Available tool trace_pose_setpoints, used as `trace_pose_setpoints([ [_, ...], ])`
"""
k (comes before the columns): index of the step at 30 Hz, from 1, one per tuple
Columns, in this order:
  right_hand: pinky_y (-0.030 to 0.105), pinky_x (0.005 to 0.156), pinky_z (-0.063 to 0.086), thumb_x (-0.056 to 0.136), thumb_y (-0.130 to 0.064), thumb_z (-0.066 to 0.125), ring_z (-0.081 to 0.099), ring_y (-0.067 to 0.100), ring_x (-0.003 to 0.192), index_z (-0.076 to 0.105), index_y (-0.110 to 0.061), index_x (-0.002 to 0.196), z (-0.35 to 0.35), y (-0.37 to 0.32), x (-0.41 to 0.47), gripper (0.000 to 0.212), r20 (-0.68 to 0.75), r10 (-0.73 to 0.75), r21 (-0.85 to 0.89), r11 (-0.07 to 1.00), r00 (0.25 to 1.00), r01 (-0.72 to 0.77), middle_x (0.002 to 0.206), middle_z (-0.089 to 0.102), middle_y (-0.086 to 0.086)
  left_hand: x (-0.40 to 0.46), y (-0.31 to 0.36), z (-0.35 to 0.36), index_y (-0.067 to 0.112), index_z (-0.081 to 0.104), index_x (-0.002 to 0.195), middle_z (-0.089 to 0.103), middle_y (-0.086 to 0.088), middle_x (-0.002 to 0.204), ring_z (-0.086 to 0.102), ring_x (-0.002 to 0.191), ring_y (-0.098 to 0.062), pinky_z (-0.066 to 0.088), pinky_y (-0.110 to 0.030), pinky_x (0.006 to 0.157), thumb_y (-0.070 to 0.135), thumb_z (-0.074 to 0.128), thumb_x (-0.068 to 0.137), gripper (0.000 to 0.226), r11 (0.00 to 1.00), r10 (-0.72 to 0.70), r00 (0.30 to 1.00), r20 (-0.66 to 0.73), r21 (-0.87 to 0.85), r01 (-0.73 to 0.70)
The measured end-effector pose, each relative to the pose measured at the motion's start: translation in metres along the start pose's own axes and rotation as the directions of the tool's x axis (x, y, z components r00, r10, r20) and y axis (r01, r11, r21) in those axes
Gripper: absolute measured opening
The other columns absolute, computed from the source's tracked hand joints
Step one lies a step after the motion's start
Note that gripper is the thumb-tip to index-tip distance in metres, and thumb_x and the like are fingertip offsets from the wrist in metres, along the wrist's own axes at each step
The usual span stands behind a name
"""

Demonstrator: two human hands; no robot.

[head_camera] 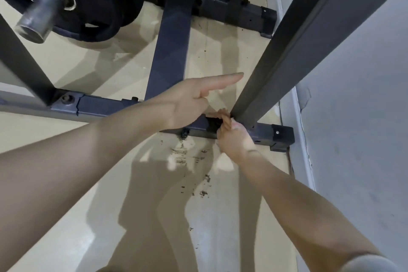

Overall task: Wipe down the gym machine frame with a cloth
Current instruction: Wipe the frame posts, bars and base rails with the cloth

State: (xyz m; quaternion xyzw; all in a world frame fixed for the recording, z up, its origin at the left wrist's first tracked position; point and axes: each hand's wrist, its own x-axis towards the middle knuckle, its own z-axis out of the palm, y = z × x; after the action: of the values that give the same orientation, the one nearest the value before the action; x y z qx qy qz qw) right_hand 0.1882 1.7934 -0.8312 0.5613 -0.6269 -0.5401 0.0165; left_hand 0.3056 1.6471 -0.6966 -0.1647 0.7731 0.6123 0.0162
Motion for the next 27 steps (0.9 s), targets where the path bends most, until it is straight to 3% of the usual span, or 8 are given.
trace_pose_setpoints([
  [4,0.036,0.099,0.044,0.061,-0.033,0.081,0.058,0.022,0.116,0.071,-0.019,0.104,-0.002,0.004,-0.047,0.047,-0.198,0.091,0.589,0.807,0.976,0.044,0.110,0.070,0.005,-0.015,-0.022,0.014,0.054,0.040,0.124,0.049,0.009,0.131,0.046,0.112,-0.007,0.035,-0.004,0.082,-0.009,0.024,0.092,0.073,0.996,-0.074,0.997,-0.006,0.042,0.074],
  [7,0.040,0.101,0.041,0.087,-0.045,0.060,0.054,0.012,0.112,0.049,-0.030,0.128,0.015,-0.005,-0.095,0.044,0.130,0.131,0.977,0.151,0.983,-0.150,0.122,0.062,-0.007,-0.016,-0.039,0.028,0.038,0.041,0.137,0.042,0.014,0.139,0.046,0.119,-0.005,0.033,0.003,0.082,-0.010,0.027,0.091,0.068,0.978,-0.102,0.994,0.029,0.186,0.095],
  [9,0.040,0.076,0.051,0.101,-0.029,0.040,0.067,0.016,0.076,0.054,-0.014,0.098,0.013,-0.007,-0.119,0.020,0.182,0.244,0.909,-0.411,0.953,-0.068,0.086,0.072,0.009,-0.020,-0.038,0.031,0.031,0.041,0.139,0.036,0.019,0.143,0.047,0.121,-0.006,0.036,0.000,0.084,-0.010,0.029,0.091,0.064,0.962,-0.158,0.987,0.036,0.230,0.146],
  [11,0.036,0.062,0.054,0.104,-0.027,0.034,0.063,0.015,0.055,0.055,-0.013,0.086,0.014,-0.009,-0.122,0.031,0.213,0.316,0.730,-0.680,0.925,0.064,0.069,0.066,0.012,-0.029,-0.030,0.027,0.025,0.043,0.139,0.034,0.015,0.147,0.050,0.120,-0.010,0.039,-0.010,0.089,-0.011,0.030,0.091,0.061,0.941,-0.207,0.978,0.023,0.277,0.193],
  [13,0.016,0.057,0.051,0.103,-0.027,0.040,0.062,0.006,0.060,0.056,-0.022,0.082,0.008,-0.004,-0.119,0.027,0.251,0.281,0.670,-0.741,0.926,0.044,0.071,0.064,0.002,-0.042,-0.019,0.020,0.018,0.043,0.139,0.036,0.006,0.147,0.049,0.123,-0.014,0.032,-0.007,0.091,-0.011,0.031,0.091,0.057,0.923,-0.245,0.969,-0.010,0.304,0.237],
  [18,0.039,0.077,0.052,0.104,-0.020,0.039,0.063,0.030,0.083,0.063,-0.001,0.097,-0.030,0.025,-0.093,0.031,0.152,0.032,0.381,-0.924,0.988,-0.028,0.089,0.069,0.017,-0.088,0.024,-0.027,0.017,0.049,0.134,0.053,0.009,0.117,0.049,0.113,-0.010,0.034,-0.013,0.092,-0.003,0.039,0.094,0.046,0.826,-0.360,0.929,-0.082,0.436,0.358],
  [24,0.039,0.074,0.048,0.102,-0.022,0.042,0.061,0.029,0.082,0.064,-0.005,0.102,-0.139,0.031,-0.070,0.028,0.017,-0.072,0.468,-0.881,0.997,-0.071,0.099,0.068,0.022,-0.148,0.031,-0.089,0.017,0.056,0.127,0.058,0.004,0.122,0.053,0.106,-0.010,0.038,-0.009,0.088,-0.001,0.041,0.093,0.041,0.784,-0.322,0.900,-0.295,0.450,0.428],
  [27,0.028,0.051,0.036,0.102,-0.020,0.036,0.052,0.024,0.053,0.071,-0.011,0.075,-0.214,-0.003,-0.062,0.046,-0.063,-0.126,0.550,-0.832,0.990,-0.071,0.068,0.068,0.013,-0.181,-0.009,-0.124,0.014,0.054,0.129,0.057,-0.002,0.123,0.051,0.101,-0.007,0.032,-0.005,0.075,-0.003,0.040,0.092,0.043,0.743,-0.374,0.879,-0.296,0.471,0.475],
])
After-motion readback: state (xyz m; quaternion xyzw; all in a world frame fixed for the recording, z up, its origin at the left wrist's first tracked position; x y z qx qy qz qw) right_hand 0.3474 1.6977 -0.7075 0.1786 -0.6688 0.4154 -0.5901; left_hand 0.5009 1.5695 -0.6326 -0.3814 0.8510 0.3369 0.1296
